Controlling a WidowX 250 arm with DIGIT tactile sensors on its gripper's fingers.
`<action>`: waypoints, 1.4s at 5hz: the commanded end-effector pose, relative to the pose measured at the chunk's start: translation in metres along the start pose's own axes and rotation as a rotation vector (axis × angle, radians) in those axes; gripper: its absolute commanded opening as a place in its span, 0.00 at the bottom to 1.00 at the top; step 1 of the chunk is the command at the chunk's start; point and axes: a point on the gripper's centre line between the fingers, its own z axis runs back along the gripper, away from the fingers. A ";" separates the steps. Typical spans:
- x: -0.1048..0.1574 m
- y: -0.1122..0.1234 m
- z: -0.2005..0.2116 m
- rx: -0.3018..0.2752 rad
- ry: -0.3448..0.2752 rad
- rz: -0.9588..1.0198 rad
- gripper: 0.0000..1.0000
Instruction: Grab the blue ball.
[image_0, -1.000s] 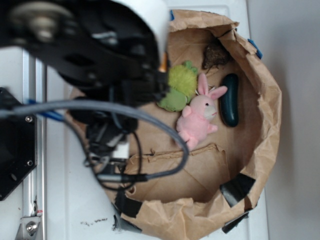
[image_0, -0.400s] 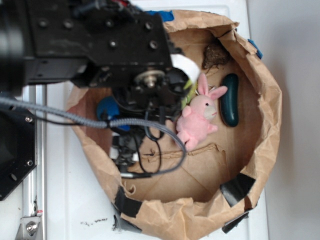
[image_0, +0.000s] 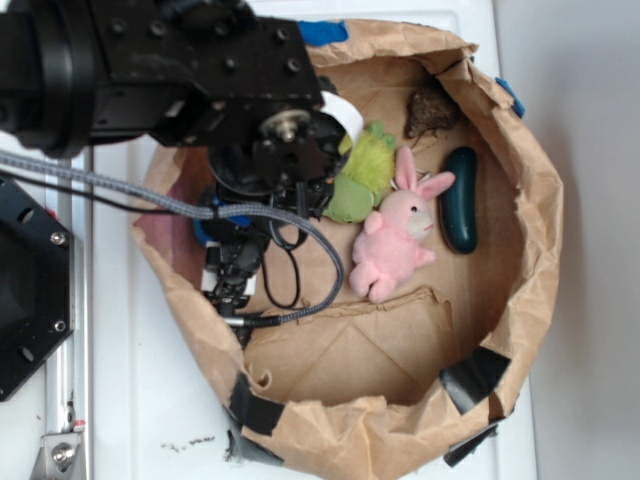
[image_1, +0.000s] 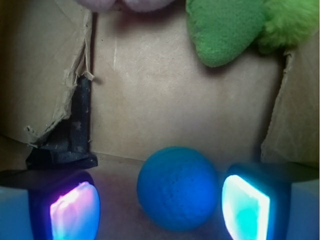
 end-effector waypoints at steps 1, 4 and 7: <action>-0.002 -0.001 0.003 0.002 -0.015 -0.001 1.00; 0.003 0.003 -0.025 -0.017 -0.035 0.030 1.00; 0.001 0.002 -0.022 -0.009 -0.054 0.032 0.00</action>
